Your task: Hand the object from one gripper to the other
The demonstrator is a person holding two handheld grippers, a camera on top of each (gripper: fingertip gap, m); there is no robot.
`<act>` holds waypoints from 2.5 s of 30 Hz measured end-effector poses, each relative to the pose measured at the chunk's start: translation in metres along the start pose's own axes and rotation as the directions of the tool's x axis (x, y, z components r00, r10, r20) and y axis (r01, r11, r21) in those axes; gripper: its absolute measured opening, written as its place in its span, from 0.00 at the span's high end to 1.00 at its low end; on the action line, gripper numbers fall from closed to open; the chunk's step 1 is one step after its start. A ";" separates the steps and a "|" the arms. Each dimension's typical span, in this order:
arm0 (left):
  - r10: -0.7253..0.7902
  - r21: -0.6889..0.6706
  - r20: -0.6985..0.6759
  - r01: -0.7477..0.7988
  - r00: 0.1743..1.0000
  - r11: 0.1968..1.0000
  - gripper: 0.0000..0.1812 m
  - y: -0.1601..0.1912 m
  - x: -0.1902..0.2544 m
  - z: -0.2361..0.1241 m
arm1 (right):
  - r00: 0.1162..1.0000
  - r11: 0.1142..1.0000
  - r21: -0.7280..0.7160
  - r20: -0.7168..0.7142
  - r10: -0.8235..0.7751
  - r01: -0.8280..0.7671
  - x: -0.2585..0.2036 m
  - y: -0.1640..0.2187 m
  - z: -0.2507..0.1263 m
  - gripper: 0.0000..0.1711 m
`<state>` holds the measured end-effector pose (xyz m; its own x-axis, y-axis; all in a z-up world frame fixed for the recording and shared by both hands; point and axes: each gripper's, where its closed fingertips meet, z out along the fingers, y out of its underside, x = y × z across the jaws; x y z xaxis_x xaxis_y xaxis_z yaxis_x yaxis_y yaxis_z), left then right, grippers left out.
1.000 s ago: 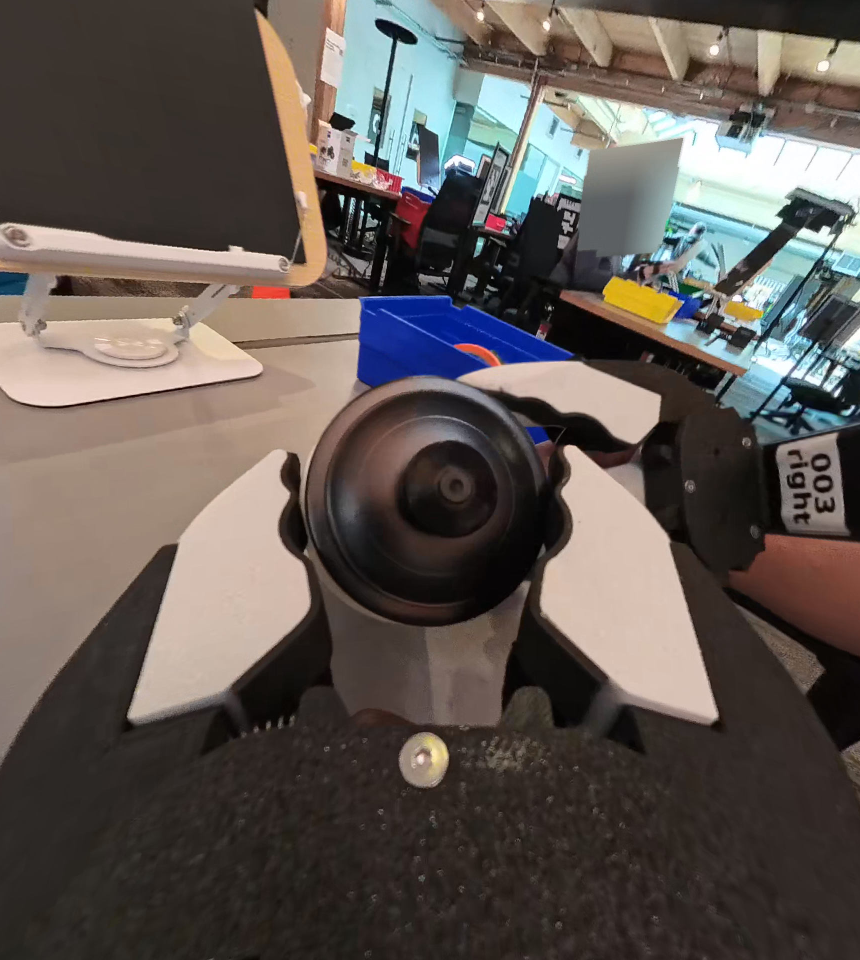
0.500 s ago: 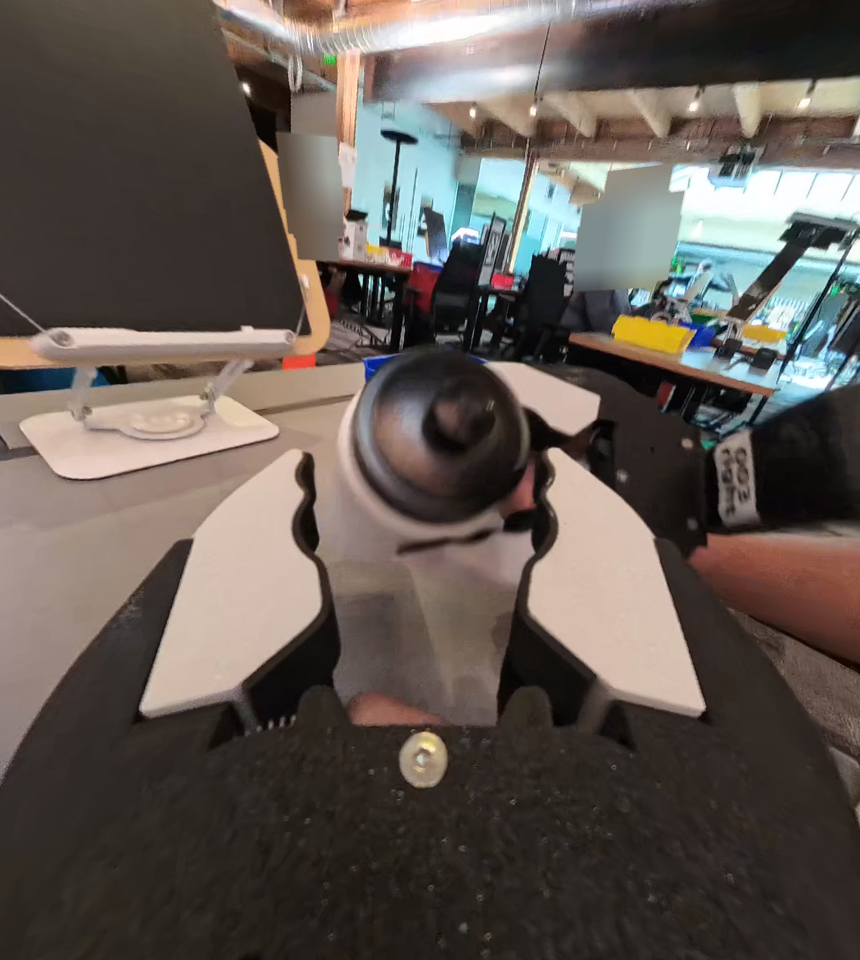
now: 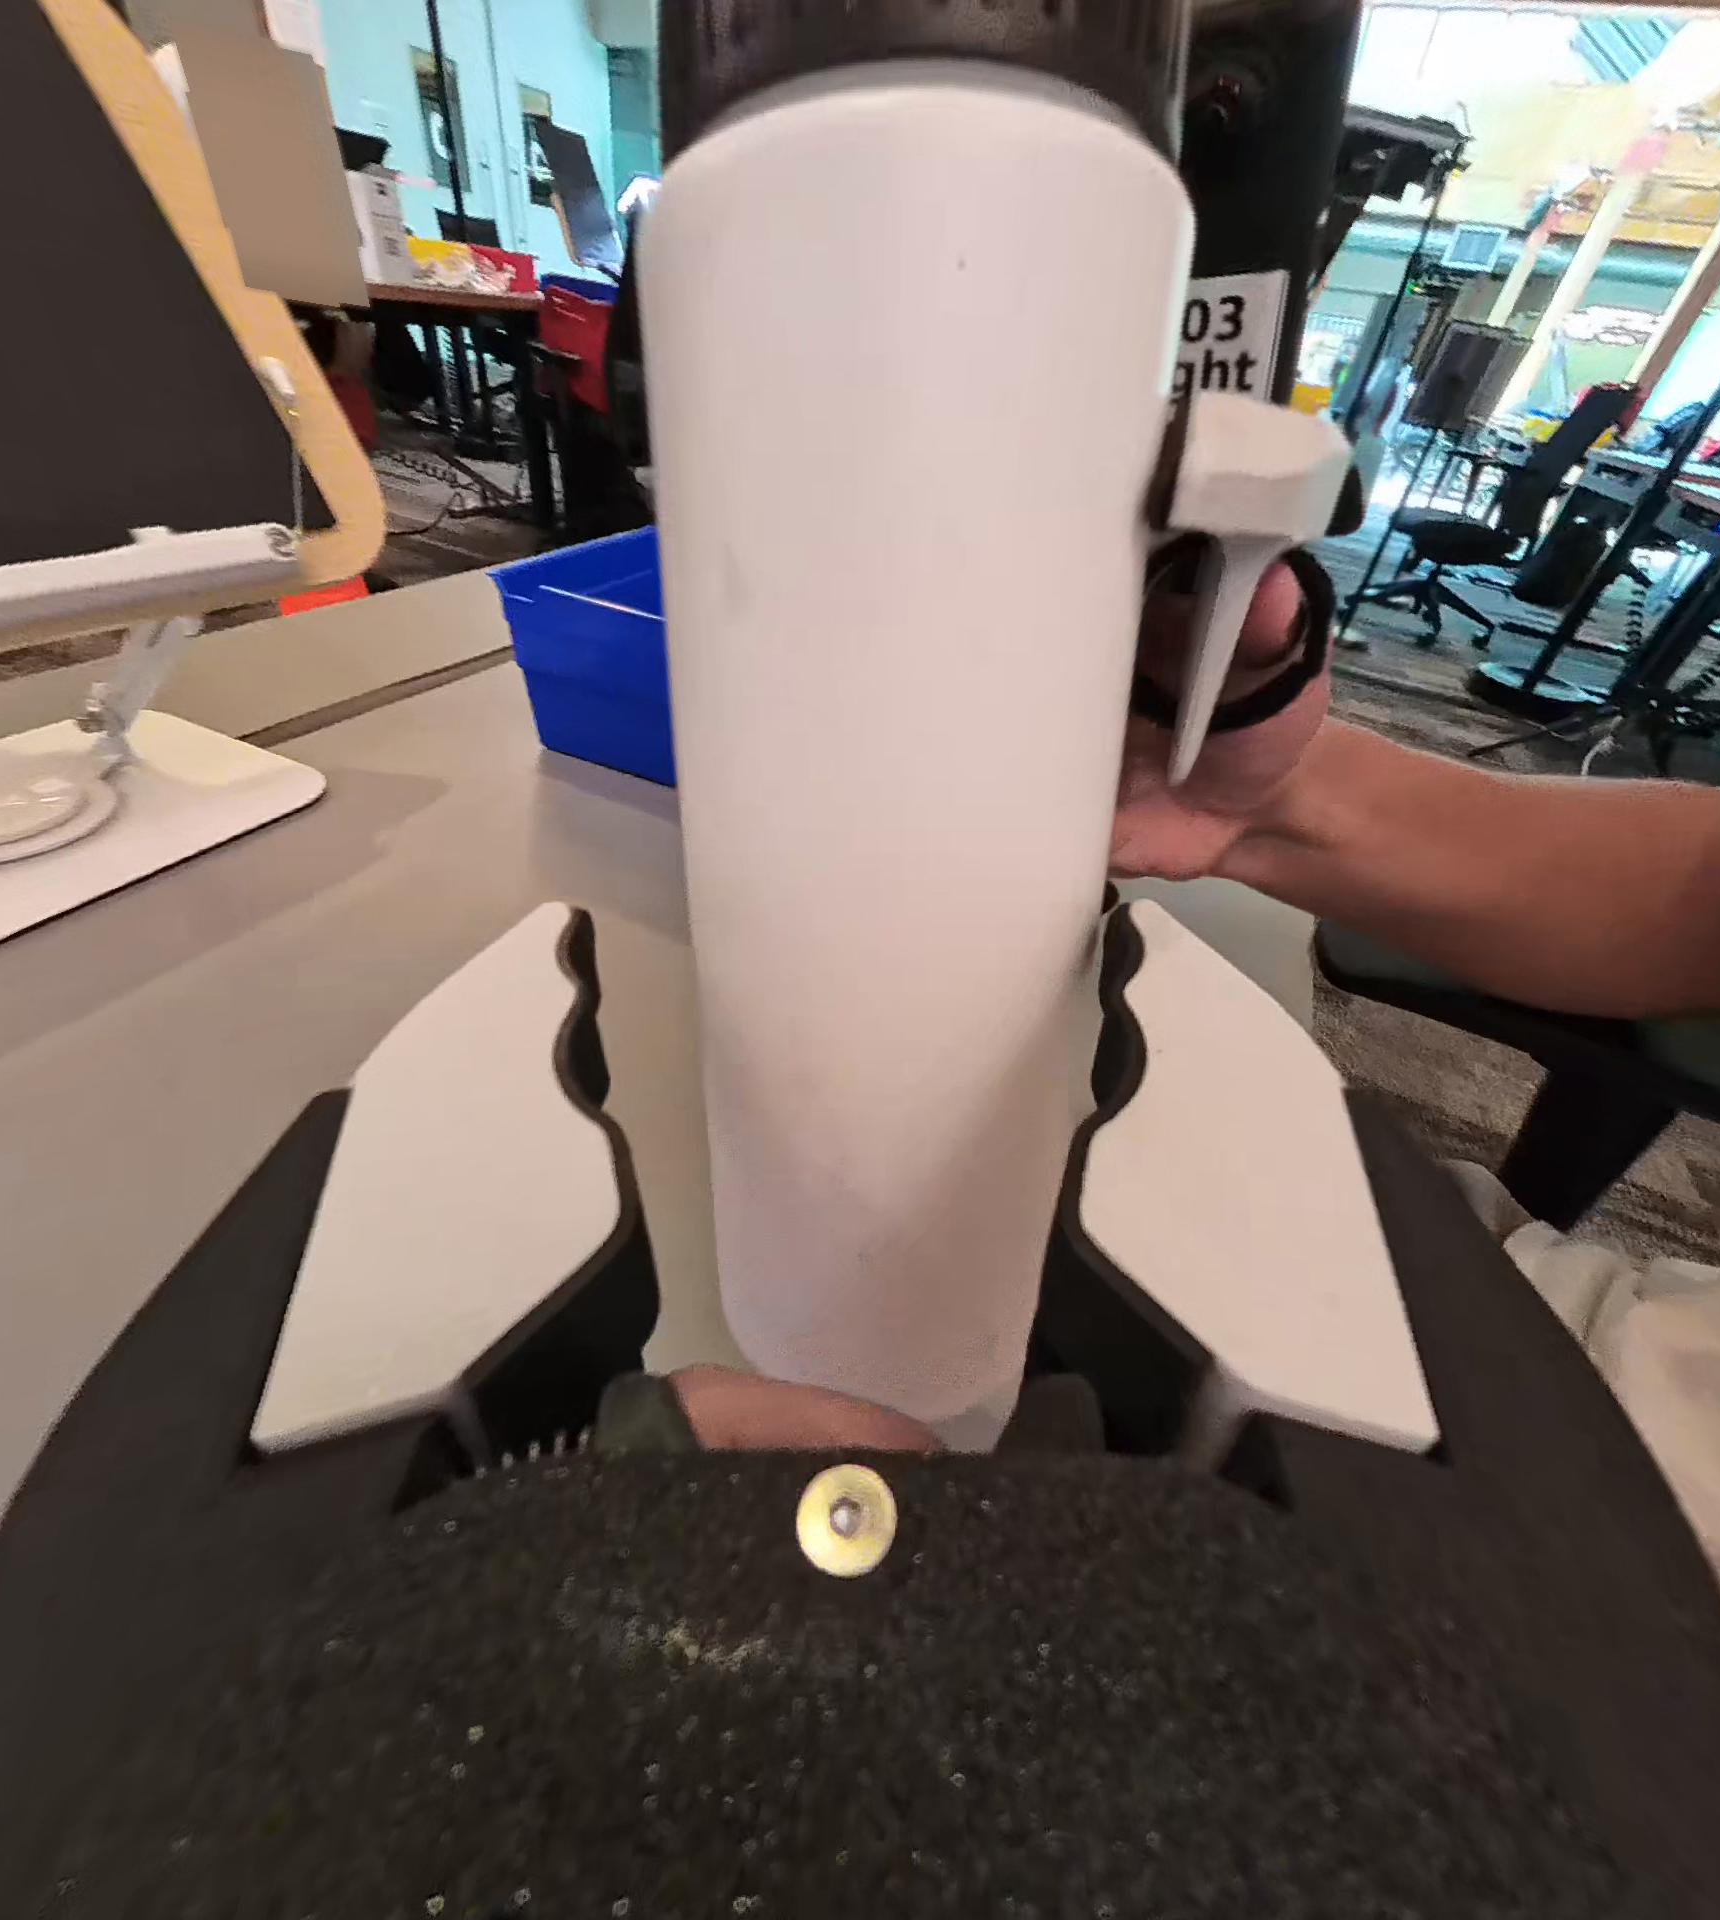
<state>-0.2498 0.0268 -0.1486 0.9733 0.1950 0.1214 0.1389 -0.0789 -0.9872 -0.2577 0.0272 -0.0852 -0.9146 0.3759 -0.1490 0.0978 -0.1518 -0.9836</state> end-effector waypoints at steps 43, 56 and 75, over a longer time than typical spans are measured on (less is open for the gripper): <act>0.244 -0.287 0.195 -0.182 0.950 0.940 0.47 0.019 -0.040 -0.041 | 0.798 0.344 -0.790 0.280 -0.533 0.507 0.044 -0.002 -0.024 0.52; 0.151 -0.055 -0.408 -0.189 0.901 0.980 0.44 -0.067 0.028 0.018 | 0.792 0.187 -0.770 0.588 -0.161 0.610 -0.023 -0.037 -0.007 0.52; -0.015 0.104 -0.209 0.037 0.978 0.994 0.56 -0.070 -0.054 -0.002 | 0.995 0.953 -0.303 -0.095 -0.038 0.008 0.049 -0.012 -0.017 0.43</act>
<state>-0.3113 0.0197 -0.0863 0.9878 -0.0126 0.1551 0.1555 0.0303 -0.9874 -0.2975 0.0629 -0.0828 -0.8764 0.4662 -0.1204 0.2052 0.1355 -0.9693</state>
